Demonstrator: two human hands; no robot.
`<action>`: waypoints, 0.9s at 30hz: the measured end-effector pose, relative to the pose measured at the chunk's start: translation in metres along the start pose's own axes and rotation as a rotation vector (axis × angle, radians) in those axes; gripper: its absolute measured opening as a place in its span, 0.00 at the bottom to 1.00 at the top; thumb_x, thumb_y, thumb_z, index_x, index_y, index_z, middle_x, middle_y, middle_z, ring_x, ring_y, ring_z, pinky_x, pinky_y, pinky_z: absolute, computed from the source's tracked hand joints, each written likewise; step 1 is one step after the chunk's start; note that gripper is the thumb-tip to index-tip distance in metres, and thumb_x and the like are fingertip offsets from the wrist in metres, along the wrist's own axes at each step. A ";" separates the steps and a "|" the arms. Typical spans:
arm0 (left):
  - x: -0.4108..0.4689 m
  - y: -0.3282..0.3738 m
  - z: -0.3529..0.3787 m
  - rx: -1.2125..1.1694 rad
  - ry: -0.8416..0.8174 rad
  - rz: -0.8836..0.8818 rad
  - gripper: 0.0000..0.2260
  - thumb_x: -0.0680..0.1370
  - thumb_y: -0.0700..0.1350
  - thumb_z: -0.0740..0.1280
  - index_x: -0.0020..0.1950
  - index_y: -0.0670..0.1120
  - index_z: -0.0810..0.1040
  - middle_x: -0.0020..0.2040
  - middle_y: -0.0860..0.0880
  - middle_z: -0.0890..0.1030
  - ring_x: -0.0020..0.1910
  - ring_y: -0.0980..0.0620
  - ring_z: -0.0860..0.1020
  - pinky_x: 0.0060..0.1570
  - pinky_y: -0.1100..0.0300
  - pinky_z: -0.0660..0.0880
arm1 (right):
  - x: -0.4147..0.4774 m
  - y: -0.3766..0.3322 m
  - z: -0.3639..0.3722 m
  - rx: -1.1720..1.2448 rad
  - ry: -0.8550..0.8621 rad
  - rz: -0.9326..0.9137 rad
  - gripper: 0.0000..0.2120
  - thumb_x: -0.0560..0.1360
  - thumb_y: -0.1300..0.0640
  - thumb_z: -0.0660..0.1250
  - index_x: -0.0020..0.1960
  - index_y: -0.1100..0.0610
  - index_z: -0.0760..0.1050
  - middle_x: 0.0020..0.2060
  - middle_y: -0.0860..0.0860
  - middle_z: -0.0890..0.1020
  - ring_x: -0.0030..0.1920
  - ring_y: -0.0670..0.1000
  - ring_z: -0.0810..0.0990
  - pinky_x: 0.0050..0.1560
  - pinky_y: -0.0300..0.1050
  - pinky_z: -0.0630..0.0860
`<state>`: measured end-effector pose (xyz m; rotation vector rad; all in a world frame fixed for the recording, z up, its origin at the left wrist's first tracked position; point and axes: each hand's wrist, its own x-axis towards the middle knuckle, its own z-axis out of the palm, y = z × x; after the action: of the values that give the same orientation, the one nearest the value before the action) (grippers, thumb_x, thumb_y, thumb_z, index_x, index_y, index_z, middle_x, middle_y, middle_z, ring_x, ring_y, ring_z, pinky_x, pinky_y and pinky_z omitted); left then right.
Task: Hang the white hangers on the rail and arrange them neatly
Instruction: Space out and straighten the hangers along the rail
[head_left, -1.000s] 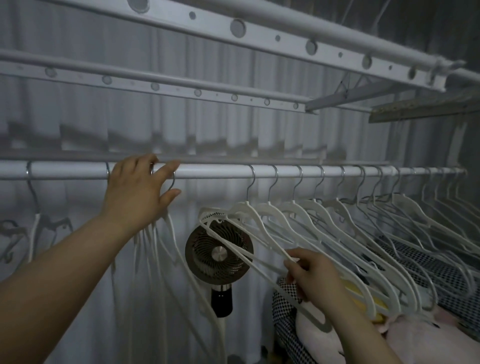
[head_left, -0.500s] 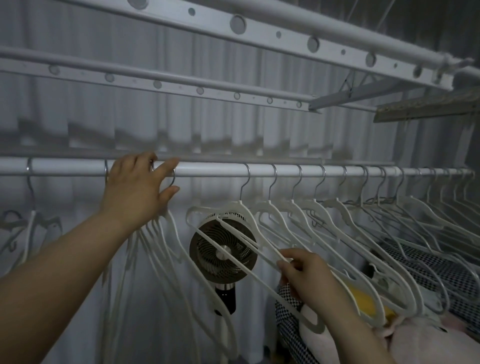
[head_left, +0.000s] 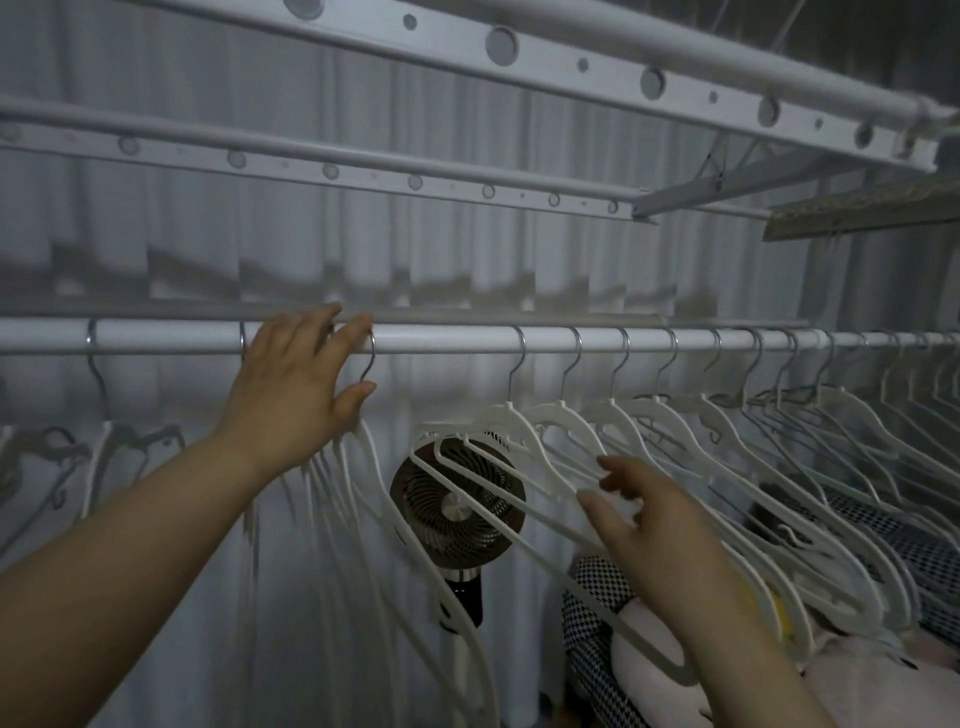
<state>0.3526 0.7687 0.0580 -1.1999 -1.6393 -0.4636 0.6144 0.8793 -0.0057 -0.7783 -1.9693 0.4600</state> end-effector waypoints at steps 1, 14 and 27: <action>-0.001 -0.001 0.001 -0.001 0.018 0.008 0.25 0.70 0.54 0.56 0.62 0.41 0.70 0.57 0.33 0.77 0.55 0.37 0.74 0.57 0.44 0.68 | -0.001 -0.007 -0.001 0.024 0.061 -0.039 0.18 0.74 0.54 0.65 0.64 0.53 0.72 0.50 0.46 0.76 0.54 0.46 0.72 0.52 0.37 0.65; -0.006 -0.013 -0.005 0.072 0.008 0.039 0.23 0.71 0.49 0.55 0.58 0.37 0.75 0.53 0.37 0.80 0.54 0.45 0.66 0.55 0.51 0.59 | -0.022 -0.056 0.086 0.419 -0.547 0.061 0.16 0.75 0.54 0.64 0.61 0.54 0.68 0.39 0.41 0.73 0.43 0.44 0.72 0.51 0.40 0.69; -0.007 -0.024 -0.009 0.088 0.027 0.038 0.22 0.70 0.49 0.56 0.57 0.39 0.76 0.50 0.38 0.81 0.52 0.43 0.71 0.52 0.53 0.60 | -0.033 -0.083 0.107 0.584 -0.774 0.200 0.28 0.75 0.57 0.65 0.71 0.53 0.57 0.42 0.48 0.76 0.25 0.38 0.75 0.31 0.27 0.71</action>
<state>0.3366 0.7480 0.0612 -1.1531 -1.5951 -0.3782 0.5056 0.7958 -0.0291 -0.4377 -2.2480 1.5584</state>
